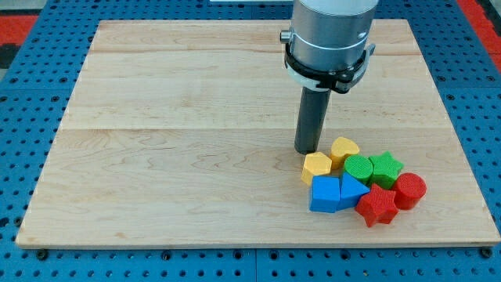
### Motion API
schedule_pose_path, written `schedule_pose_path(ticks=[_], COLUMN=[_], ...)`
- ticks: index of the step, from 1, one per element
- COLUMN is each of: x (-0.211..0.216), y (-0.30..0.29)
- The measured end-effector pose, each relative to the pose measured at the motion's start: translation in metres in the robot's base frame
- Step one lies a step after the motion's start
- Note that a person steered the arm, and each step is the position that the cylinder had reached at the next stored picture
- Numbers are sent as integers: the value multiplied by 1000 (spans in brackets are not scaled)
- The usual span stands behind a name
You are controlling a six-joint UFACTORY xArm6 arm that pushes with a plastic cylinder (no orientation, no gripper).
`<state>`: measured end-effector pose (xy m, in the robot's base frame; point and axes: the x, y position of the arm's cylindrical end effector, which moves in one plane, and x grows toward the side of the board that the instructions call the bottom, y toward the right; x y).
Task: Move the red circle and the green star towards the center
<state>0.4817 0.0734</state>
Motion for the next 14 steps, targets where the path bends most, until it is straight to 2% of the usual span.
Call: schedule_pose_path(ticks=[3,4,5,6,7,8,9,10,12,14], x=[2,-13,-51,-67,-54,29,88,104,92,45], y=[-7,-16,3,73,182,268,269,217,122,99])
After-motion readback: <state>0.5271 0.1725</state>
